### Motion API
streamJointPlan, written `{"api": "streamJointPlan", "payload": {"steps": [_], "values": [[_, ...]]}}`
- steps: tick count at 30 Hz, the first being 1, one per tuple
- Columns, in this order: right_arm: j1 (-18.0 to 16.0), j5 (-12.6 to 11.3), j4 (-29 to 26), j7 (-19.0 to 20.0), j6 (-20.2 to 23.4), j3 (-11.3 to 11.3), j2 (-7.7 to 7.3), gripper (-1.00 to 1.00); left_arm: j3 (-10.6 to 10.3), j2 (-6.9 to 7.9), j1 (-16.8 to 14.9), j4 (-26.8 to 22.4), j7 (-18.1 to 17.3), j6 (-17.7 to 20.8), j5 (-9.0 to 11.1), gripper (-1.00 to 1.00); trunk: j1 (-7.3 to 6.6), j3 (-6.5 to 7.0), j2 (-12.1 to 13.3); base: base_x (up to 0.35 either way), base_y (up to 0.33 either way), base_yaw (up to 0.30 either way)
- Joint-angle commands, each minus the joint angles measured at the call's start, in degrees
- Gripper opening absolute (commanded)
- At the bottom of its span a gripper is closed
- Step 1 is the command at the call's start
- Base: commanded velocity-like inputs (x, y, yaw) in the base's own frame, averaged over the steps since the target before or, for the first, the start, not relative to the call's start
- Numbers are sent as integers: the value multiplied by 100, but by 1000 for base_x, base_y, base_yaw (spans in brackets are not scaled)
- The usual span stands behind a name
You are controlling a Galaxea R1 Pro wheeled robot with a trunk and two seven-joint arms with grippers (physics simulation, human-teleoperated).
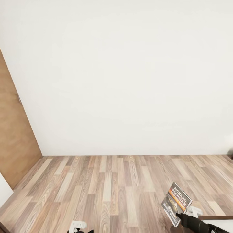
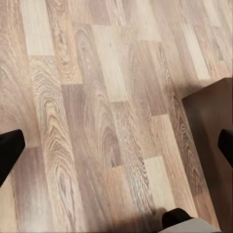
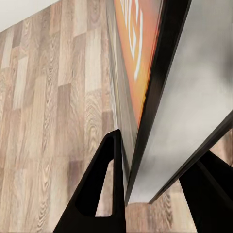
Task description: In the bedroom, move the book from the bed onto either nightstand, and place the two sandals side by side next to the bed.
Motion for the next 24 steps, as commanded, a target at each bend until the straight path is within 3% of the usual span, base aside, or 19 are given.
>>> {"api": "streamJointPlan", "payload": {"steps": [1,6,24], "values": [[-5,-81,-5,-153,26,32,-3,-100,-48,2,-5,7,39,-27,46,100,4,-8,-6,331,0,0],[-5,-86,-8,-458,30,26,-3,-100,-48,-3,-6,7,117,-27,43,100,4,-8,-6,331,0,0],[-5,-52,-8,-324,54,35,-39,-100,-48,-4,-4,7,126,-27,42,100,4,-8,-6,331,0,0]]}}
